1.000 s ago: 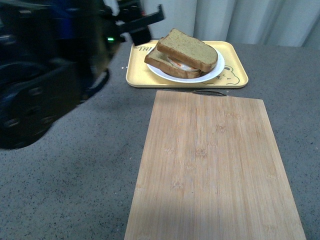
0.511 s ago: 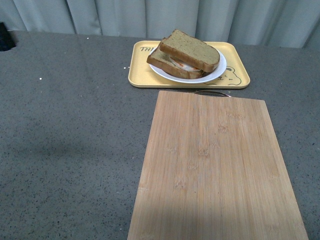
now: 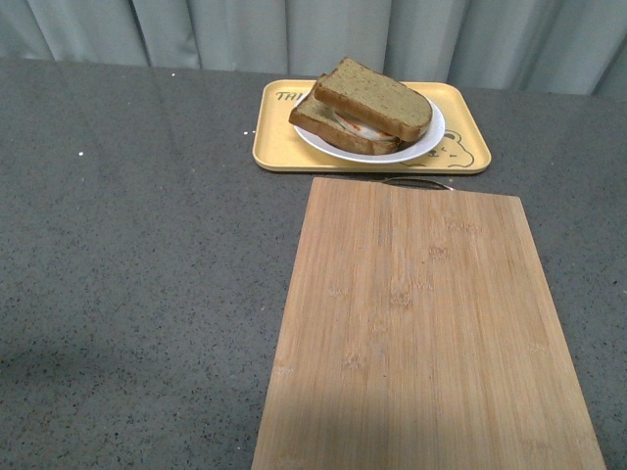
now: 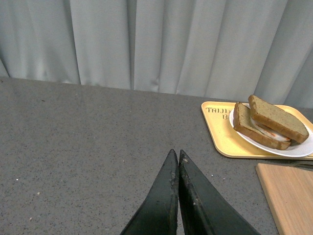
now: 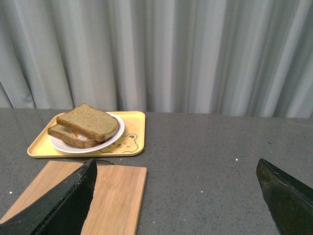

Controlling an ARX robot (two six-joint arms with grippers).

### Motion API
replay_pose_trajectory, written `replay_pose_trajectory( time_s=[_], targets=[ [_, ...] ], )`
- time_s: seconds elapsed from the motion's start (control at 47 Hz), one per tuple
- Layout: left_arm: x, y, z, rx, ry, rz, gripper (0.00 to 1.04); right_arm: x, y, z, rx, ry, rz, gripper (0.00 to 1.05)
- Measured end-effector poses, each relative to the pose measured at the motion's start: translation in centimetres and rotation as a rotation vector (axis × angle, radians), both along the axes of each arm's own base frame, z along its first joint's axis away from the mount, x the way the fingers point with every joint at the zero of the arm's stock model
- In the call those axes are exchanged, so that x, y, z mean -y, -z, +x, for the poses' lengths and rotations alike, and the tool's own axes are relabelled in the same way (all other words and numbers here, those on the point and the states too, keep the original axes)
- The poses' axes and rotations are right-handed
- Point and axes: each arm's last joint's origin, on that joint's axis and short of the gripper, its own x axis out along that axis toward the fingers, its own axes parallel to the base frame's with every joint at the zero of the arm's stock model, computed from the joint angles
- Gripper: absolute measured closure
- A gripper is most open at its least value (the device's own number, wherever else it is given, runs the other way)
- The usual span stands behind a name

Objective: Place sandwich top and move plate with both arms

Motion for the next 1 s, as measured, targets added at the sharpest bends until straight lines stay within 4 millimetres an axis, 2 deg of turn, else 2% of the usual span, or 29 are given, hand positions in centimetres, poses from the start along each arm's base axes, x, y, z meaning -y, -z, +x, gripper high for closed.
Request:
replay_pose_trajectory(
  time_s=[0.128, 0.511, 1.0],
  targets=[
    [-1.1, -0.1, -1.2, 0.001, -0.004, 0.001, 1.01, 0.0, 0.0, 0.0, 0.000, 0.000, 0.000, 0.09],
    [-1.1, -0.8, -3.6, 0.024, -0.002, 0.001, 1.01, 0.0, 0.0, 0.0, 0.000, 0.000, 0.000, 0.09],
    [-1.2, -1.1, -5.0, 0.037, -0.002, 0.002, 1.01, 0.0, 0.0, 0.0, 0.000, 0.000, 0.000, 0.09]
  ],
)
